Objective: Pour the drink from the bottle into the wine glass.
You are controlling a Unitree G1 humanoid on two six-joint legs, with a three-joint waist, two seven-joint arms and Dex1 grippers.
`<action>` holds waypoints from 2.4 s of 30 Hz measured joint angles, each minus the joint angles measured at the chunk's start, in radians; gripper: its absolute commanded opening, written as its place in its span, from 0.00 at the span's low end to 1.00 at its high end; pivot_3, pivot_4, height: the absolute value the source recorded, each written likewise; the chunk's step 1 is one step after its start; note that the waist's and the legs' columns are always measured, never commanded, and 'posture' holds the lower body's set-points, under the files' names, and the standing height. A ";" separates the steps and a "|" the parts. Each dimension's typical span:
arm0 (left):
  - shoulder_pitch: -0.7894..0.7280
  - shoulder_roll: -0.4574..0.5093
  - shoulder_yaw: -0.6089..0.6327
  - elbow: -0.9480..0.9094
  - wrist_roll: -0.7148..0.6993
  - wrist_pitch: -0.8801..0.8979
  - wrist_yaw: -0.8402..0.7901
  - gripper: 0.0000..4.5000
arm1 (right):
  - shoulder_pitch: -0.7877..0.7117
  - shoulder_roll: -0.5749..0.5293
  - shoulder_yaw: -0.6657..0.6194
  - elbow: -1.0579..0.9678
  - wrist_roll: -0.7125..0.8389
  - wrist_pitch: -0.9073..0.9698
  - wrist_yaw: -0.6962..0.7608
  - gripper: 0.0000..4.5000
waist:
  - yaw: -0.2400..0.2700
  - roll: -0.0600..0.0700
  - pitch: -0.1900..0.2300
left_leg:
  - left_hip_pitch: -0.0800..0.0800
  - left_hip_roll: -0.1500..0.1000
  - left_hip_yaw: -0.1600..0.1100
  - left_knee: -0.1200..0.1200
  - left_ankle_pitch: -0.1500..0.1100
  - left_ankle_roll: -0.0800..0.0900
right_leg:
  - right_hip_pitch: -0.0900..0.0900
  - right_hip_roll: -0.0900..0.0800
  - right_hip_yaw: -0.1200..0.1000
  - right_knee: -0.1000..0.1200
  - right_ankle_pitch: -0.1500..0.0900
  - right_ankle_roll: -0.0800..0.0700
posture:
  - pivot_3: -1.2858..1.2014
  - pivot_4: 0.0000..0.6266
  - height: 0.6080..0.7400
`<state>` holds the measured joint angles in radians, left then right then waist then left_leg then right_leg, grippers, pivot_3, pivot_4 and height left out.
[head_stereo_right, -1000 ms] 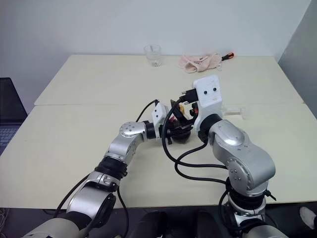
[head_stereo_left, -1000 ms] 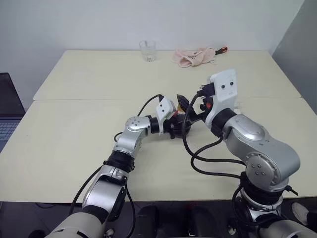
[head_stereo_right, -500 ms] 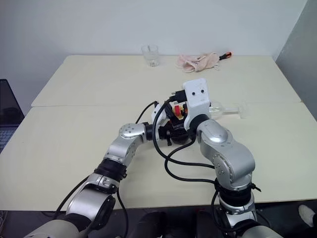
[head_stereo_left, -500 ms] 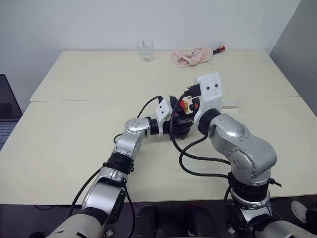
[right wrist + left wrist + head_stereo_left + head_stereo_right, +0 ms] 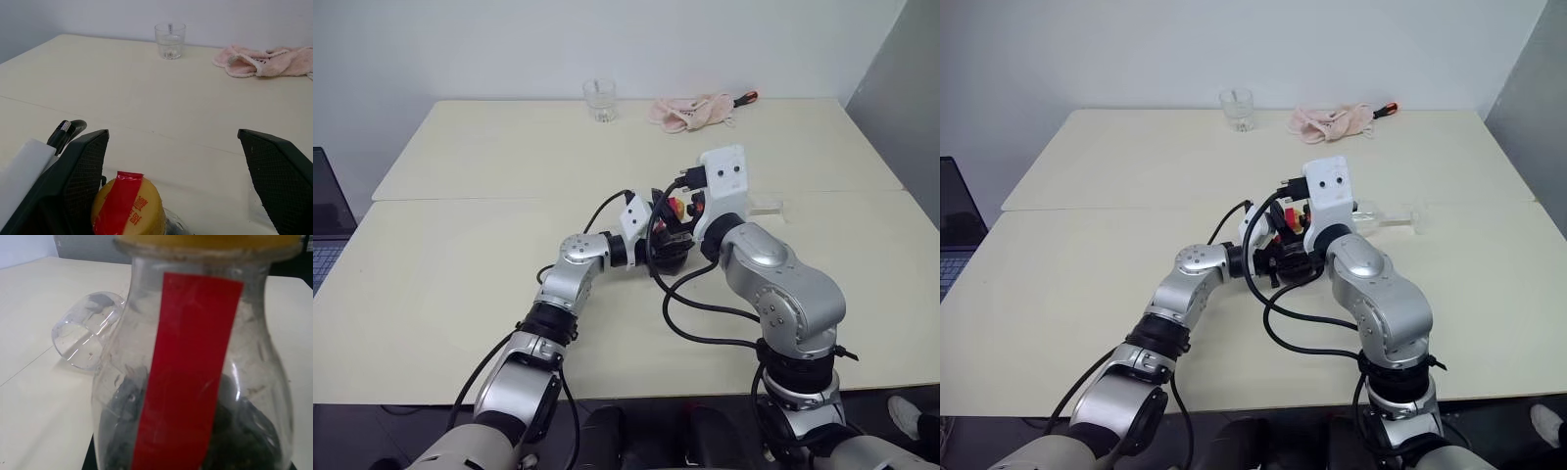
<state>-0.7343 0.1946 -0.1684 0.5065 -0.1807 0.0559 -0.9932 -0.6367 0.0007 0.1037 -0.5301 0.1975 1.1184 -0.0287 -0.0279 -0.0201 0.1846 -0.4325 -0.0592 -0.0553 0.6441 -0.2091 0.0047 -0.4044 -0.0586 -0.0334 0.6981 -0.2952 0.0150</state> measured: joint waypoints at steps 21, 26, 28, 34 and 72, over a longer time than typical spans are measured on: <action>0.001 0.012 0.006 -0.005 0.005 -0.001 -0.001 0.28 | 0.142 -0.273 -0.267 -0.195 0.183 0.108 0.217 1.00 | 0.002 0.000 0.000 | 0.000 0.000 0.000 0.000 -0.002 0.003 | 0.001 0.000 0.000 0.000 0.000 0.000 | 0.52 0.24 1.00; 0.001 0.007 0.008 -0.005 0.005 -0.001 -0.001 0.28 | 0.153 -0.334 -0.286 -0.211 0.270 0.109 0.311 1.00 | -0.004 0.000 0.000 | 0.000 0.001 0.000 0.000 -0.002 0.004 | 0.000 0.001 0.000 0.000 0.000 0.000 | 0.52 0.24 1.00; 0.001 0.008 0.008 -0.005 0.005 -0.001 -0.001 0.28 | 0.153 -0.355 -0.284 -0.213 0.312 0.109 0.349 1.00 | -0.003 0.000 0.000 | 0.000 0.001 0.000 0.000 -0.002 0.004 | 0.000 0.001 0.000 0.000 0.000 0.000 | 0.52 0.24 1.00; 0.001 0.009 0.008 -0.007 0.005 -0.001 0.000 0.28 | 0.135 -0.343 -0.227 -0.216 0.386 0.109 0.377 1.00 | -0.002 0.000 0.000 | 0.000 0.001 0.000 0.000 -0.002 0.003 | 0.000 0.001 0.000 0.000 0.000 0.000 | 0.52 0.24 1.00; 0.029 -0.009 0.010 -0.035 0.004 -0.004 0.033 0.28 | -0.033 -0.043 -0.010 0.017 0.148 -0.060 0.044 1.00 | -0.002 0.000 0.000 | 0.000 0.000 0.000 0.001 0.000 0.000 | 0.000 0.001 0.001 0.000 0.000 0.000 | 0.52 0.24 1.00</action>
<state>-0.7052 0.1855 -0.1587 0.4712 -0.1772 0.0516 -0.9598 -0.6693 -0.0422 0.0937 -0.5128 0.3459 1.0580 0.0157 -0.0296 -0.0197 0.1843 -0.4327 -0.0587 -0.0556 0.6446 -0.2091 0.0048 -0.4046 -0.0580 -0.0325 0.6984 -0.2952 0.0150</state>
